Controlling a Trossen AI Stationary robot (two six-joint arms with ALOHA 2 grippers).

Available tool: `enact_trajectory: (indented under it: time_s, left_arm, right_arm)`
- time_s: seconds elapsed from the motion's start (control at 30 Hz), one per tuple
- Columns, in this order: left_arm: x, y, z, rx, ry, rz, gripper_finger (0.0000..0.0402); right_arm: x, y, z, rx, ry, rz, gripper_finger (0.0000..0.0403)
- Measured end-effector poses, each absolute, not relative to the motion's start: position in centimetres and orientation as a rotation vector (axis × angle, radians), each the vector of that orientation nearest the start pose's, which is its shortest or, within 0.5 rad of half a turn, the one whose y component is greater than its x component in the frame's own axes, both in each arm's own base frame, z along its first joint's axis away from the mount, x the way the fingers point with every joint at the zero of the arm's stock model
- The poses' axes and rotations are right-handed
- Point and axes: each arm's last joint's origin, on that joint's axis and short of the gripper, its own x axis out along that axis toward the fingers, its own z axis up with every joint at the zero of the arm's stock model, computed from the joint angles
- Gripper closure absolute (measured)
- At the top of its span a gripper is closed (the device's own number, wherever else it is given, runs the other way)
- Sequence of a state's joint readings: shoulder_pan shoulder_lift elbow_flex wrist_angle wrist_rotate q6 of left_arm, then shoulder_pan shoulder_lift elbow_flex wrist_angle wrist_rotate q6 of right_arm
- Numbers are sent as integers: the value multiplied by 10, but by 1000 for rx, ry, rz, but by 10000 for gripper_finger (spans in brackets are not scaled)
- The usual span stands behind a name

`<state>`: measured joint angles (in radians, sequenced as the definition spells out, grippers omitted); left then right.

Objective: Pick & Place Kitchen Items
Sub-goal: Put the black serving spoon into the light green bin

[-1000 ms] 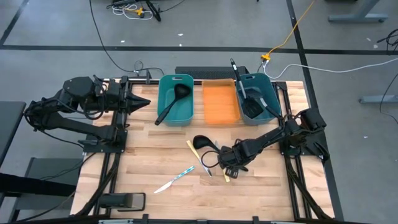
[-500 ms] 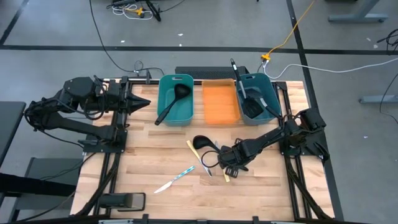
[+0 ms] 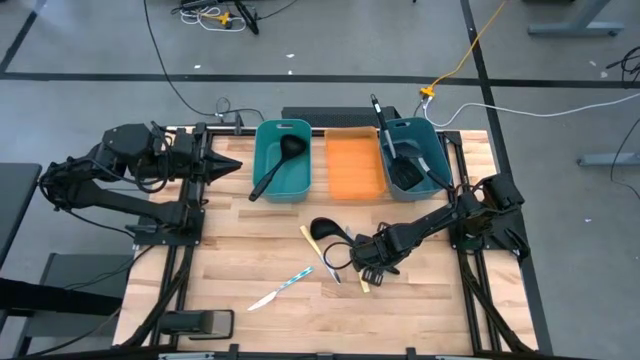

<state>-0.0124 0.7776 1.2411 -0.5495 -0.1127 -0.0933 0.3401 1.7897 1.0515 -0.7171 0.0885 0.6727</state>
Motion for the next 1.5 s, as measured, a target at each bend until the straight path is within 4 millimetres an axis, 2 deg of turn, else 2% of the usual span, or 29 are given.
enact_trajectory:
  time_s: [0.27,0.6,0.77,1.1,1.5]
  left_arm:
    - [120,2,444,-88,81,103,399]
    - [120,2,444,-88,81,104,399]
    - [120,2,444,-88,81,103,399]
    - [120,2,444,-88,81,103,399]
    - [120,2,444,-92,81,104,398]
  right_arm:
    - [294,102,145,254,1407,-264,259]
    - [295,103,145,273,1404,-242,311]
    - [295,103,146,278,1408,-236,317]
    - [296,102,146,283,1398,-256,282]
    - [296,100,146,279,1381,-287,188]
